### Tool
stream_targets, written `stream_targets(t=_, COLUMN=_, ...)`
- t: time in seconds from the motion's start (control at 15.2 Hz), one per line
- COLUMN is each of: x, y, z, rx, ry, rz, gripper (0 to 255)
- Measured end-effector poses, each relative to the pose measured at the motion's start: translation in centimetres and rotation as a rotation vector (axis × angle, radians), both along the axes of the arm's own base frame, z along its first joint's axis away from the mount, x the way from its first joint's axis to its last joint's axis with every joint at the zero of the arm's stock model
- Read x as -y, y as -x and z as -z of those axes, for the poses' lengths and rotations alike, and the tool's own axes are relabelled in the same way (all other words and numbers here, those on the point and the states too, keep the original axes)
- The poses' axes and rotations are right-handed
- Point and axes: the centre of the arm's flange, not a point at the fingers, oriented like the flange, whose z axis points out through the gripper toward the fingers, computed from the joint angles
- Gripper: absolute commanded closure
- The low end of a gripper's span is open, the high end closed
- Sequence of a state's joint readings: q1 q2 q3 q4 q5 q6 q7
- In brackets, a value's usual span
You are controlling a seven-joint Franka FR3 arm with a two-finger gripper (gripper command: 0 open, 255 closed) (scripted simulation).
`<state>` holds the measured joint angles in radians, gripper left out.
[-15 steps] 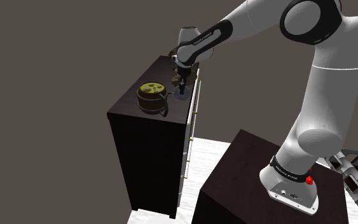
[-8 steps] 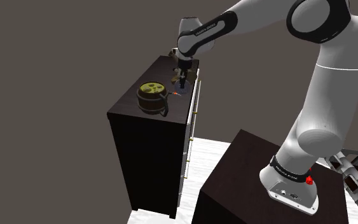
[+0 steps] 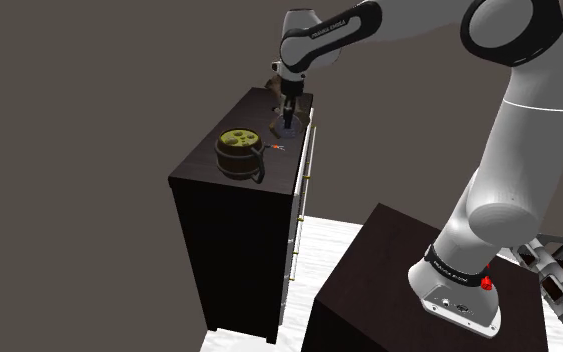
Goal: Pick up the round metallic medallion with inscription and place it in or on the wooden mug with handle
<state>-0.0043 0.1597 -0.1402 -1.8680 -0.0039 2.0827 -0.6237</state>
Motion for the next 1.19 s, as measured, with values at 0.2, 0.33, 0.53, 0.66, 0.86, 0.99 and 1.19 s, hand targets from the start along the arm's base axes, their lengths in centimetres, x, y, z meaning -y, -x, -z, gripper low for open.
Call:
stream_targets(t=0.2, x=0.0, y=0.0, z=-1.5, rx=0.000, ry=0.000, rz=0.000, gripper=255)
stream_targets(t=0.33, x=0.0, y=-0.1, z=-2.5, rx=0.000, ry=0.000, rz=0.000, gripper=255)
stream_targets(t=0.53, x=-0.1, y=-0.1, z=-4.1, rx=0.000, ry=0.000, rz=0.000, gripper=255)
stream_targets(t=0.66, x=0.0, y=0.0, z=-5.1, rx=0.000, ry=0.000, rz=0.000, gripper=255)
stream_targets(t=0.86, x=0.0, y=0.0, z=-6.7, rx=0.000, ry=0.000, rz=0.000, gripper=255)
stream_targets(t=0.99, x=0.1, y=0.0, z=-7.7, rx=0.000, ry=0.000, rz=0.000, gripper=255)
stream_targets(t=1.19, x=-0.5, y=-0.5, z=-8.8, rx=0.000, ry=0.000, rz=0.000, gripper=255)
